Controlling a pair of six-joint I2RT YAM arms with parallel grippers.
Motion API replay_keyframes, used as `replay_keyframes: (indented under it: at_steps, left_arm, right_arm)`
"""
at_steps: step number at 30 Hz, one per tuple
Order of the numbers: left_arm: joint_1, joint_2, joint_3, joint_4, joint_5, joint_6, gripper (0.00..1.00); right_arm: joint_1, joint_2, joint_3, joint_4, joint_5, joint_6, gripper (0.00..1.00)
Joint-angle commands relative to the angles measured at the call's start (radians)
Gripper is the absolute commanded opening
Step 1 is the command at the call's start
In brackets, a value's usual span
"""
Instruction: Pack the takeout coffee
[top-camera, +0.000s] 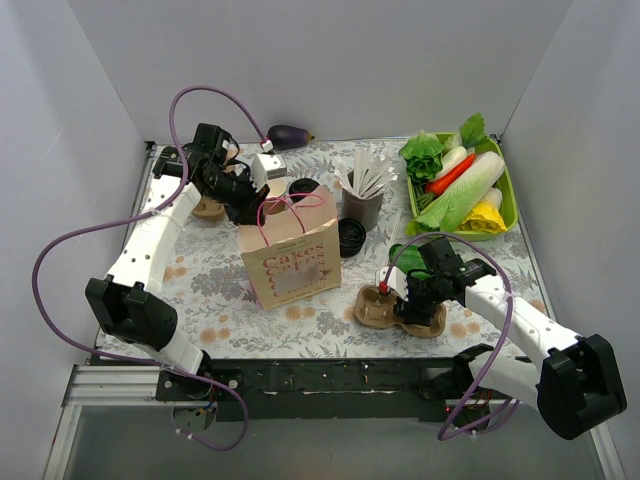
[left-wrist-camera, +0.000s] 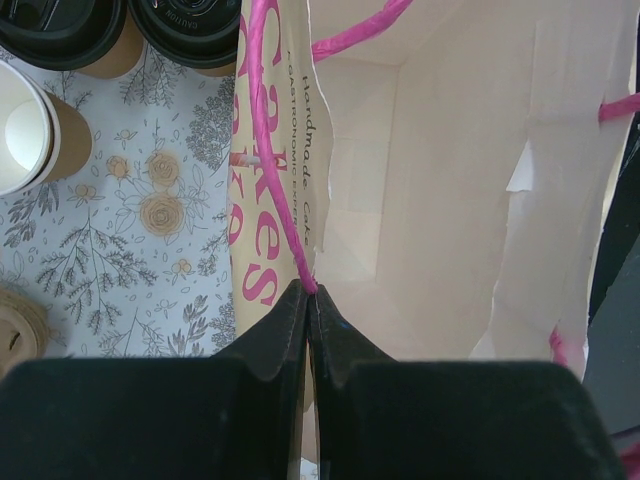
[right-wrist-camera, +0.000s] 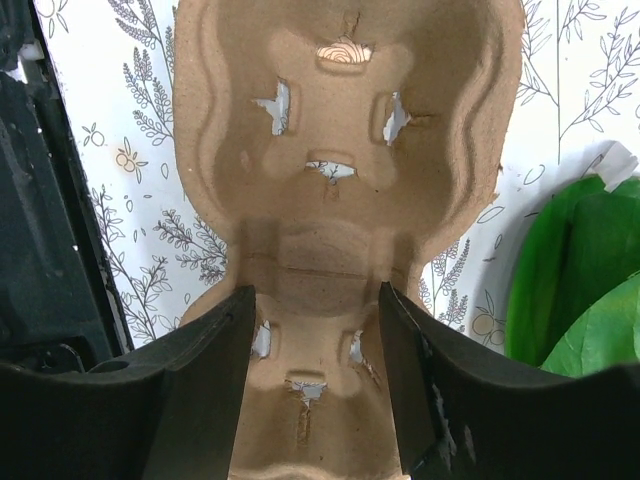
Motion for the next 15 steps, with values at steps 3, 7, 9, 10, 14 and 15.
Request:
replay_keyframes:
  at_steps: [3,7,9,10,14,15]
  left_arm:
    - [-0.005,-0.04,-0.024,-0.045,-0.016,0.008,0.0]
    - [-0.007,-0.037,-0.024,-0.045,-0.014,0.005,0.0]
    - [-0.007,-0.036,-0.021,-0.047,-0.017,0.005,0.0]
    - [-0.007,-0.034,-0.022,-0.047,-0.019,0.005,0.0]
    - [-0.007,-0.031,-0.021,-0.048,-0.022,0.005,0.0]
    - [-0.007,-0.029,-0.021,-0.048,-0.022,0.005,0.0]
  right_arm:
    - [0.001,0.013,0.026,0.014,-0.003,0.098,0.6]
    - [0.001,0.016,0.047,0.032,0.015,0.159,0.58]
    - [0.001,0.017,0.058,0.046,0.024,0.202,0.57]
    - [0.001,0.017,0.061,0.051,0.026,0.216,0.57]
    - [0.001,0.022,0.063,0.066,0.024,0.263,0.56]
    - [0.001,0.022,0.06,0.069,0.027,0.262,0.56]
